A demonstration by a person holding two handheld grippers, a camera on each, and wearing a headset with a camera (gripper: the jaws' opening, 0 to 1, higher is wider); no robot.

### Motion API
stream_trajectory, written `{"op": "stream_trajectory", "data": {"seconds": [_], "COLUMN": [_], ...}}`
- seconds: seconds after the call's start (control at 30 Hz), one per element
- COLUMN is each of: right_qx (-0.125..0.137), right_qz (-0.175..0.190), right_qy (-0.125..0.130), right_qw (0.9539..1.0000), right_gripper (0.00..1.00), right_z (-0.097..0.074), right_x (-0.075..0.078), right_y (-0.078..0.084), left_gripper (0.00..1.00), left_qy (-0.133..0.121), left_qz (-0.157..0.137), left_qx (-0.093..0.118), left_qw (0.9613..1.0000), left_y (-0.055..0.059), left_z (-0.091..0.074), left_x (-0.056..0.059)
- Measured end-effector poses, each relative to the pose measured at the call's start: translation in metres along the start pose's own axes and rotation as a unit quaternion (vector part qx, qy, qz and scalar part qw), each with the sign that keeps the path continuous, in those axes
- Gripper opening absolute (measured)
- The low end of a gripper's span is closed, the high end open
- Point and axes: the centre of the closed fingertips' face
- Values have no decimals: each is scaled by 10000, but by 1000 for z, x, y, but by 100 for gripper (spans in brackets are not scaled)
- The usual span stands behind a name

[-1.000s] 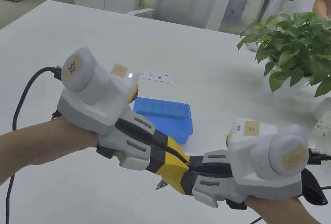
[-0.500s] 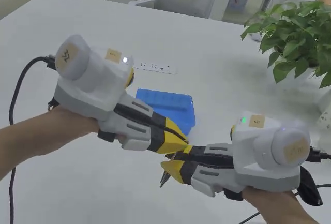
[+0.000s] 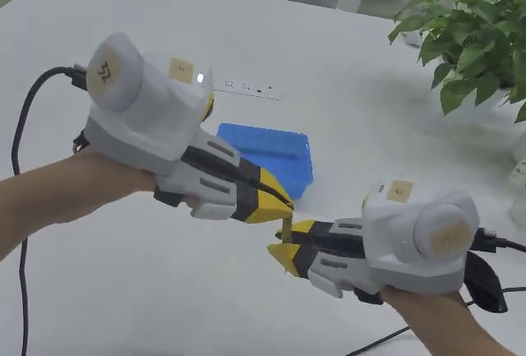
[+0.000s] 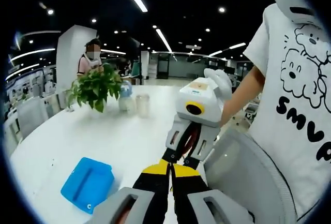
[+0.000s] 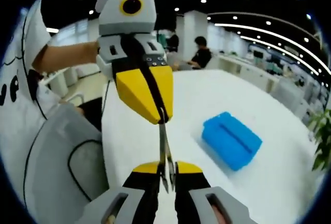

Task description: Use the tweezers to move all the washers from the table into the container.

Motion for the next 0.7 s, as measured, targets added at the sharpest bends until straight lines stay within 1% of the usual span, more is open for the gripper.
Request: {"op": "stream_trajectory", "data": {"seconds": [0.03, 0.07, 0.1, 0.13, 0.17, 0.2, 0.23, 0.27, 0.3, 0.33, 0.37, 0.43, 0.47, 0.5, 0.53, 0.6, 0.67, 0.7], "right_qx": [-107, -179, -241, -362, -448, -574, -616, -656, -736, -838, -886, -974, -1017, -1059, -1088, -1176, -1194, -1205], "right_qz": [-103, -106, -144, -234, -312, -440, -458, -478, -513, -487, -477, -438, -418, -402, -416, -438, -395, -242], "right_qy": [28, 17, -12, -16, 0, -19, -37, -48, -54, -68, -80, -96, -104, -101, -85, -59, -8, -18], "right_qw": [9999, 9998, 9996, 9991, 9985, 9974, 9970, 9967, 9960, 9953, 9949, 9942, 9939, 9935, 9932, 9921, 9921, 9924], "right_gripper": [7, 7, 7, 7, 8, 8, 8, 7, 8, 8, 8, 8, 8, 8, 8, 8, 9, 9], "right_z": [3, 5, 8, 13, 17, 23, 28, 33, 40, 46, 50, 58, 60, 63, 66, 72, 76, 78], "right_x": [3, 4, 6, 9, 11, 15, 16, 18, 21, 23, 25, 28, 29, 30, 32, 35, 39, 40], "right_y": [4, 7, 9, 14, 18, 23, 25, 28, 33, 38, 42, 50, 52, 55, 56, 60, 63, 66], "left_gripper": [0, 0, 0, 0, 0, 0, 0, 0, 0, 0, 0, 0, 0, 0, 0, 0, 0, 0], "left_qy": [-73, -161, -192, -307, -358, -435, -482, -513, -614, -618, -620, -623, -588, -606, -622, -636, -647, -636], "left_qz": [28, 148, 208, 368, 424, 488, 503, 498, 553, 597, 678, 709, 699, 667, 639, 630, 684, 673], "left_qx": [-39, -160, -244, -457, -574, -718, -803, -844, -1030, -1135, -1300, -1438, -1608, -1638, -1730, -1836, -2029, -2086], "left_qw": [10000, 9996, 9993, 9978, 9968, 9953, 9943, 9939, 9912, 9898, 9872, 9851, 9827, 9824, 9809, 9789, 9747, 9736], "left_y": [4, 10, 15, 24, 30, 39, 45, 50, 61, 69, 80, 92, 102, 106, 114, 123, 136, 141], "left_z": [1, 2, 3, 5, 6, 8, 9, 11, 12, 13, 15, 19, 20, 22, 23, 26, 28, 30], "left_x": [-1, -2, -2, -5, -7, -11, -13, -15, -21, -23, -25, -29, -33, -37, -42, -48, -53, -55]}}
Point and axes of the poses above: the centre of the closed fingertips' face, and the gripper's own axes: z roughly forward along the fingers, x roughly to its right, y roughly out of its underside, and after that the axes turned 1 degree about z, right-handed
